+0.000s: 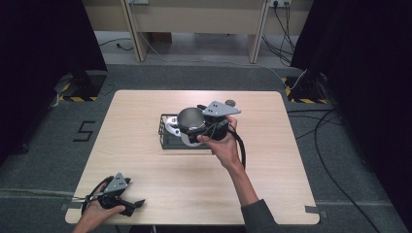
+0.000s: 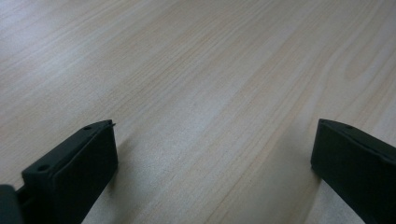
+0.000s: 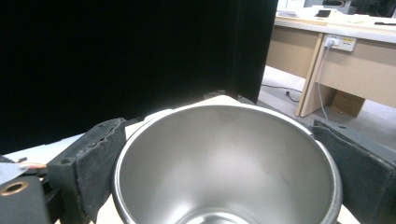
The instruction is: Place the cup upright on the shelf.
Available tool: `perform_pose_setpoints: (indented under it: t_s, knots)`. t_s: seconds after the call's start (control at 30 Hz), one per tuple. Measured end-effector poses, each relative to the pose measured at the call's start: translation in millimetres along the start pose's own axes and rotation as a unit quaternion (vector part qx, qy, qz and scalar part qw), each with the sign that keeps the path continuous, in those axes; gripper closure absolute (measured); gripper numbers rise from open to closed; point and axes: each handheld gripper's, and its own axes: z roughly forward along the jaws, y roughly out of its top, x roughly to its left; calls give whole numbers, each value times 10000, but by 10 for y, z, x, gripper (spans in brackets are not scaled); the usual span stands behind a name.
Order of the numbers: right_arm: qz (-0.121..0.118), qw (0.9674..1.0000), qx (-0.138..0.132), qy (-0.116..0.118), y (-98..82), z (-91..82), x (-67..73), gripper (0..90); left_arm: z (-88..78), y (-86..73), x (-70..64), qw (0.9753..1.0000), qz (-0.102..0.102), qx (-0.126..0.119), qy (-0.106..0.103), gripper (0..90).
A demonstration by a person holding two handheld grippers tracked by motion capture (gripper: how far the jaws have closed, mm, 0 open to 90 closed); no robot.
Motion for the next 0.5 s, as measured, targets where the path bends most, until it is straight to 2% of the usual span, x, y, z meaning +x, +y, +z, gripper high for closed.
perform_pose_setpoints:
  t_s: [0.5]
  knots:
    - [131, 9997, 18, -189, 62, 240, -245, 63, -1, 1, 3, 10000, 14, 16, -4, 0]
